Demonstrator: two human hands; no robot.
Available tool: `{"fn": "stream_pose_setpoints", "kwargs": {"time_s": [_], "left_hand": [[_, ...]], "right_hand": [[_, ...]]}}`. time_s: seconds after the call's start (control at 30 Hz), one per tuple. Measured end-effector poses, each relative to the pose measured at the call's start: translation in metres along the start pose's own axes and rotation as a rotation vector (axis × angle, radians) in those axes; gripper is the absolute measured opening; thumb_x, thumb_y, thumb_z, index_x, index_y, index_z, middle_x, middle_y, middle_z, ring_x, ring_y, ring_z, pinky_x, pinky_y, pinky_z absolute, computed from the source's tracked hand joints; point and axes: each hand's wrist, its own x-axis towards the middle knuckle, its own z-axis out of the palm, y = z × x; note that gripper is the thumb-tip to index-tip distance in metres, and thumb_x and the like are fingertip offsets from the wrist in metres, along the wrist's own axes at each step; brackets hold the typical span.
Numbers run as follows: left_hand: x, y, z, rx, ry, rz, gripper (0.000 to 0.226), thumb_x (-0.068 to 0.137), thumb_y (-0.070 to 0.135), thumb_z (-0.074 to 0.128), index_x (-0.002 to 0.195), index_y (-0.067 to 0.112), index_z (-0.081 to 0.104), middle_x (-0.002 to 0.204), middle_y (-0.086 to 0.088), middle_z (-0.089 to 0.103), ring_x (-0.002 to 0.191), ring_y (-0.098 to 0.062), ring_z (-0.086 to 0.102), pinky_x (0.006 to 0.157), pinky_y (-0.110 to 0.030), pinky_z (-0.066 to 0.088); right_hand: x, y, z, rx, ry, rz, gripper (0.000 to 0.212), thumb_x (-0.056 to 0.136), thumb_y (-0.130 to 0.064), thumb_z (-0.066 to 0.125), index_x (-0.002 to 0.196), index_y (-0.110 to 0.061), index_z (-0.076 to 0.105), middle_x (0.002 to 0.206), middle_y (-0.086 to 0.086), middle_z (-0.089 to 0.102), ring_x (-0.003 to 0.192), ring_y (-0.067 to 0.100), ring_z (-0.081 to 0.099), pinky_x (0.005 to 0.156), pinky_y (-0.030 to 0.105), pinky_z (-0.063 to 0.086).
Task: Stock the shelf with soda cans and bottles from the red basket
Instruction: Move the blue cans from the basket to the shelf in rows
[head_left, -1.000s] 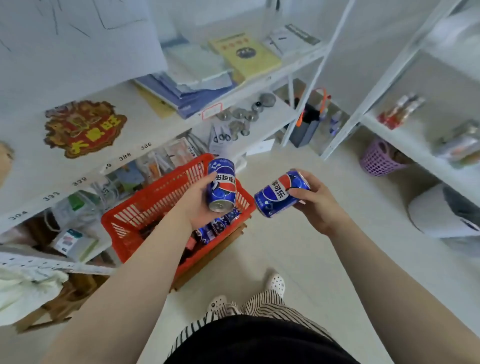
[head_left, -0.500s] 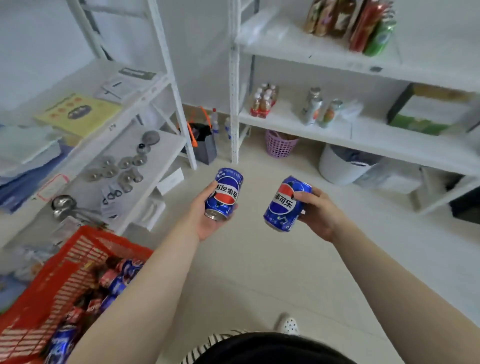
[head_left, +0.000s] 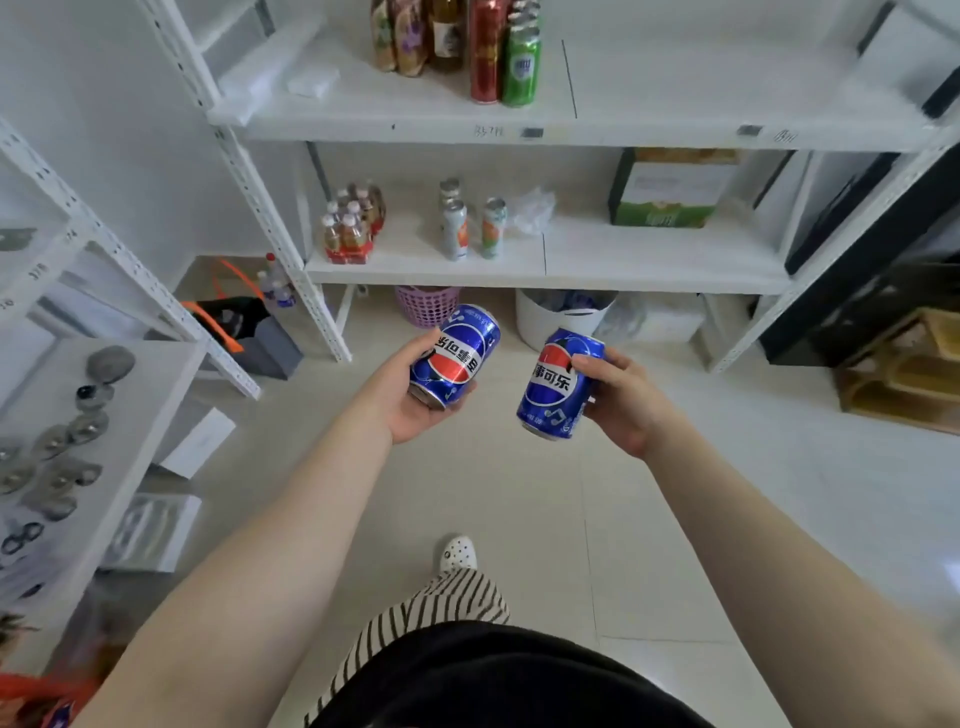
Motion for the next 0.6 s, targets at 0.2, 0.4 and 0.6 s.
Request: {"fn": "stream_pose_setpoints", "kwargs": {"time_s": [0.2,0.4,0.6], "left_hand": [[0.087,0.054,0.064,0.021,-0.194,-0.082,0.044,0.070,0.020,0.068,0.111,0.006,0.061,0.101,-0.018,0.070,0.084,-0.034,0.069,0.074,-0.038,0.059],[0.174,0.128,0.147,0.249,-0.203,-0.014,0.019,0.083,0.020,0.064,0.101,0.013,0.064,0.093,-0.011,0.071,0.078,-0.025,0.069,0.065,-0.031,0.059],[0.251,0.202,0.232,0.498,-0.106,0.121,0.016,0.080,0.034,0.071,0.091,0.022,0.066,0.081,0.000,0.068,0.075,-0.015,0.063,0.058,-0.021,0.052]], "right_hand": [[0.073,-0.048,-0.053,0.049,0.065,-0.034,0.044,0.073,-0.021,0.069,0.115,-0.008,0.062,0.098,0.012,0.065,0.088,0.028,0.060,0.077,0.038,0.050],[0.149,-0.120,-0.095,0.050,0.142,-0.086,0.055,0.075,-0.019,0.069,0.125,0.002,0.054,0.103,0.019,0.060,0.097,0.034,0.055,0.084,0.044,0.047],[0.219,-0.193,-0.138,0.016,0.184,-0.160,0.054,0.073,-0.022,0.070,0.122,-0.003,0.057,0.098,0.011,0.068,0.087,0.025,0.065,0.074,0.035,0.056]]}}
